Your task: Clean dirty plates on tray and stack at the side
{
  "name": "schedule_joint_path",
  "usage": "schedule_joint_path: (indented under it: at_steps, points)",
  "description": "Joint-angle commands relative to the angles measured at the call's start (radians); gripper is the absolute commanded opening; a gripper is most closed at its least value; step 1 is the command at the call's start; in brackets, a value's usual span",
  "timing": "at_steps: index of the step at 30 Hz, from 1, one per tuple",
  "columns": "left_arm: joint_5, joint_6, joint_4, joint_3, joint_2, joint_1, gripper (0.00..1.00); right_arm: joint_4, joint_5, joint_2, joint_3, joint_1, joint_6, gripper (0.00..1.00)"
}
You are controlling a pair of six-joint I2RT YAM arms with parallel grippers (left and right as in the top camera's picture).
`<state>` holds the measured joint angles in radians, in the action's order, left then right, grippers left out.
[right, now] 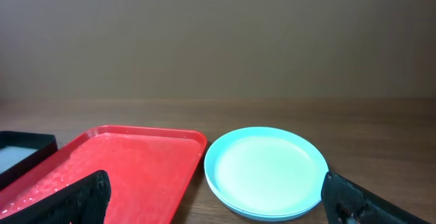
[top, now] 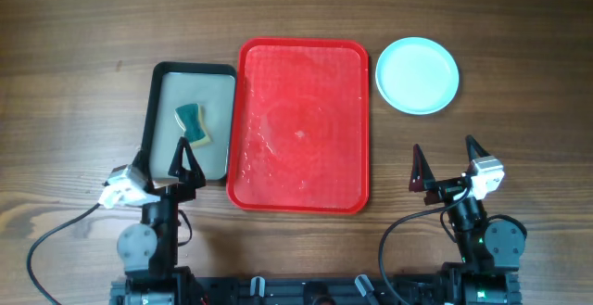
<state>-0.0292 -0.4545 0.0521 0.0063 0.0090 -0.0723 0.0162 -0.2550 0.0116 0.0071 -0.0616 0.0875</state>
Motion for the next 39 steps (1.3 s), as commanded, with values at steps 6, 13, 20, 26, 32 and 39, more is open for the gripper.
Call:
schedule_joint_path:
  at_steps: [6,13,20,26,32,39]
  points:
    - [-0.065,0.219,0.014,-0.001,-0.005,-0.004,1.00,0.005,-0.015,-0.007,-0.002,-0.003,-0.009,1.00]
    - [0.048,0.394,0.025,-0.001,-0.005,-0.003,1.00,0.005,-0.015,-0.007,-0.002,-0.003,-0.009,1.00]
    - [0.047,0.395,0.024,-0.001,-0.005,-0.003,1.00,0.005,-0.015,-0.007,-0.002,-0.003,-0.009,1.00]
    - [0.047,0.395,0.024,-0.001,-0.004,-0.004,1.00,0.005,-0.015,-0.007,-0.002,-0.003,-0.008,1.00]
    - [0.047,0.395,0.024,-0.001,-0.004,-0.004,1.00,0.005,-0.015,-0.007,-0.002,-0.003,-0.009,1.00]
    - [0.047,0.395,0.024,-0.001,-0.004,-0.004,1.00,0.005,-0.015,-0.007,-0.002,-0.003,-0.009,0.99]
